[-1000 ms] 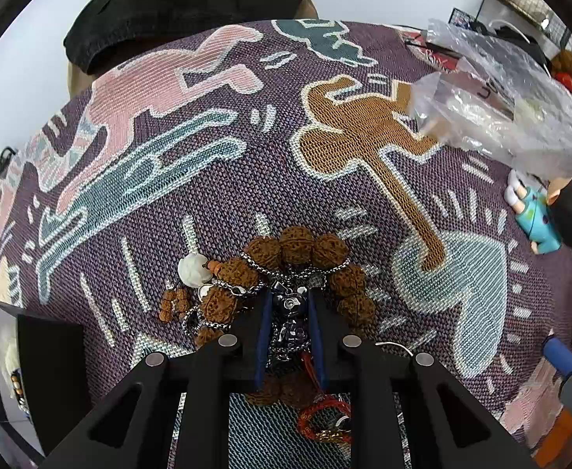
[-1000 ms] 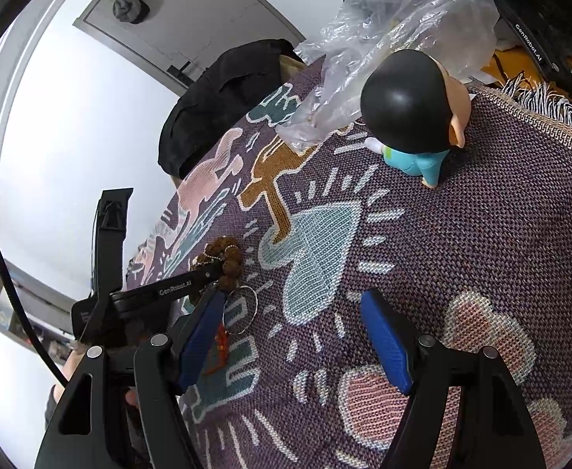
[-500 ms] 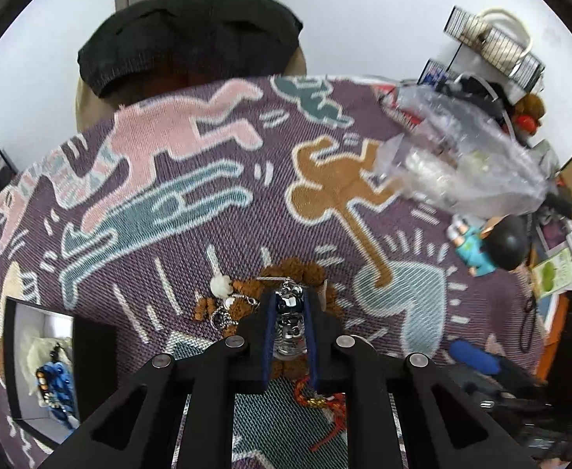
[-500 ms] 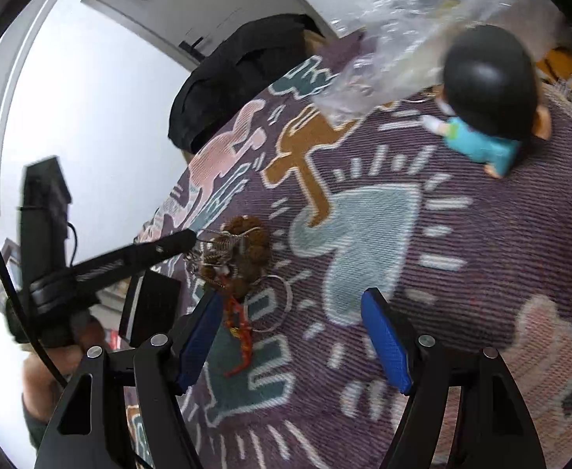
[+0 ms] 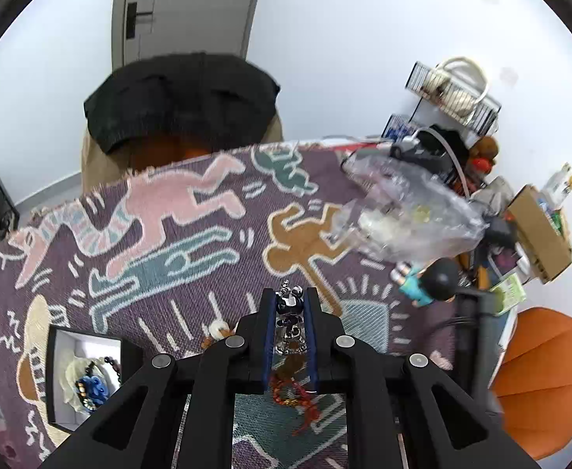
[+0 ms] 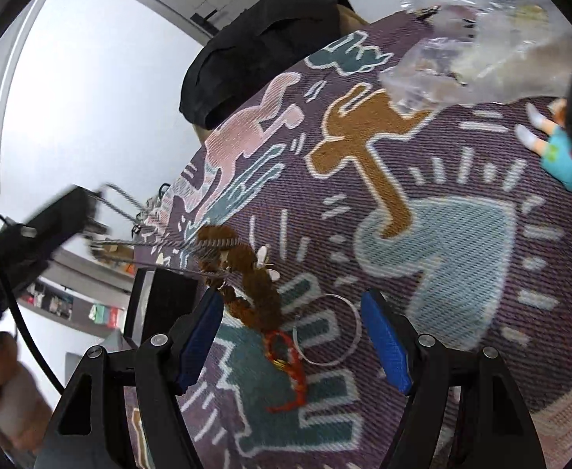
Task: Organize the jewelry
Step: 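Close the left tool on the silver chain pendant and lift it, then carry the silver pendant to the black box with left tool while right tool grasps brown bead bracelet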
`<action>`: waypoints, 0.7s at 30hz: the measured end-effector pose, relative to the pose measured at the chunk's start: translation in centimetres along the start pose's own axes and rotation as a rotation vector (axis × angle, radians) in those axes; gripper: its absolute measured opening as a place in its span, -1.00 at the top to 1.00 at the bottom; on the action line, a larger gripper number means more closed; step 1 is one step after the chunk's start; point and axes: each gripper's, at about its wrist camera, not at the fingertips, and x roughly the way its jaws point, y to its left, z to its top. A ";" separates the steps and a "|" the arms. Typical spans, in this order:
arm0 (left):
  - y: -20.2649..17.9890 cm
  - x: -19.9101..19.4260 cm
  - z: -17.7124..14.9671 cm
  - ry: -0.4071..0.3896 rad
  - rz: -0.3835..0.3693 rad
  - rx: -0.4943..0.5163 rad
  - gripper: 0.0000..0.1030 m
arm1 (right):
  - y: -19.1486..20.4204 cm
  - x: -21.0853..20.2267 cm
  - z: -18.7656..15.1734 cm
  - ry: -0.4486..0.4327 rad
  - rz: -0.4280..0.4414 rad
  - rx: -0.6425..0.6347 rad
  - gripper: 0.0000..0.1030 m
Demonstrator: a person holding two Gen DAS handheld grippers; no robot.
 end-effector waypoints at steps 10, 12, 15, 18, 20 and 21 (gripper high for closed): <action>-0.4 -4.9 0.8 -0.086 0.005 0.023 0.72 | 2.5 1.9 -0.3 0.000 0.050 -0.060 0.61; 0.2 -5.7 1.0 -0.102 0.009 0.011 0.72 | 2.9 1.0 -0.5 -0.037 0.053 -0.083 0.62; 1.1 -6.9 1.2 -0.138 0.038 -0.008 0.72 | 3.4 -0.6 -0.5 -0.073 0.053 -0.101 0.62; 2.4 -7.8 1.4 -0.161 0.054 -0.034 0.72 | 4.0 -2.4 -0.2 -0.108 0.050 -0.116 0.63; 3.2 -8.4 1.4 -0.173 0.059 -0.051 0.72 | 4.5 -3.5 -0.1 -0.132 0.050 -0.130 0.63; 3.5 -8.7 1.4 -0.178 0.061 -0.057 0.72 | 4.7 -4.0 0.0 -0.140 0.052 -0.136 0.63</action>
